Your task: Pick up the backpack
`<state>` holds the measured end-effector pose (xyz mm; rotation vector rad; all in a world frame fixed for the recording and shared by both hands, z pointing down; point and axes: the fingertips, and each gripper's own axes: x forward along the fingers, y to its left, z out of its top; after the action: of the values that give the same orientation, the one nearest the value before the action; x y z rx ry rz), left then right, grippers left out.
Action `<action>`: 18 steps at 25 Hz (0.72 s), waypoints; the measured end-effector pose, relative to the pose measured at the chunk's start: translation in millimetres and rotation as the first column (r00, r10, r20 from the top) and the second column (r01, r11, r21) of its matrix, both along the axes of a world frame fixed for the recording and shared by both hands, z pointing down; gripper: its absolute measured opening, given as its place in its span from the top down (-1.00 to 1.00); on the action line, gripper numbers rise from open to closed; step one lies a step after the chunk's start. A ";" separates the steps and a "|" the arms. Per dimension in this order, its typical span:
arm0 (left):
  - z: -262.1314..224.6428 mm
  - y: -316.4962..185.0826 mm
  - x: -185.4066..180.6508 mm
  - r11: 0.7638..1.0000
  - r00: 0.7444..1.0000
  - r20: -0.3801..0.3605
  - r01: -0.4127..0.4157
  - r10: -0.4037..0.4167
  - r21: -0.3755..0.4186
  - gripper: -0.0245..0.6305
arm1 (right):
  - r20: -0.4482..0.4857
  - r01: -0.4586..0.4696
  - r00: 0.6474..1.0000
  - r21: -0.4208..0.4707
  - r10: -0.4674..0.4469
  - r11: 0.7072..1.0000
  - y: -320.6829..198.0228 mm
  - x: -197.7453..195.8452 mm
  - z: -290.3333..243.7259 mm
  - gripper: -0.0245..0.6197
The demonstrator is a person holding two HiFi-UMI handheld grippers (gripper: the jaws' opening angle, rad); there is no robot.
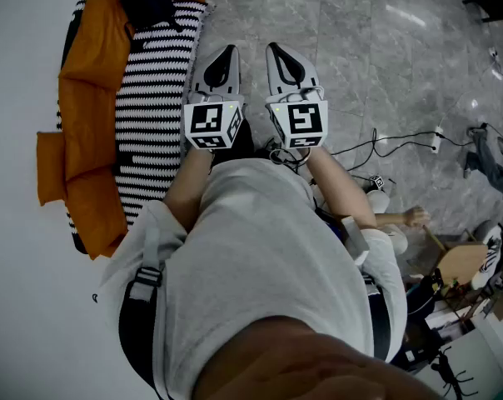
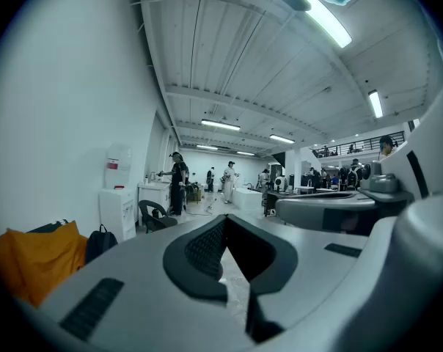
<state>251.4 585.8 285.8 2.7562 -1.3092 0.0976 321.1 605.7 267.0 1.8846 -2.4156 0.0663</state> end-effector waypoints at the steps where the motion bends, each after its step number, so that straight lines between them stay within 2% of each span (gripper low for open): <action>1: 0.0 -0.7 1.3 1.000 1.000 0.003 -0.004 0.004 0.003 0.89 | -0.001 0.003 1.000 -0.003 -0.003 1.000 -2.1 -0.7 1.2 0.81; 10: 14.2 -29.0 -3.3 1.000 1.000 0.027 0.004 -0.004 -0.028 0.89 | -0.006 0.020 1.000 -0.023 -0.020 1.000 -29.4 -5.8 14.8 0.80; 18: 21.5 -77.8 -20.6 0.999 0.999 0.039 0.018 -0.016 -0.039 0.89 | -0.020 0.021 1.000 -0.060 -0.022 0.998 -80.3 -21.3 28.7 0.80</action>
<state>230.8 508.0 307.3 2.7234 -1.3247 0.1743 299.9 525.4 295.7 1.8249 -2.3915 0.1159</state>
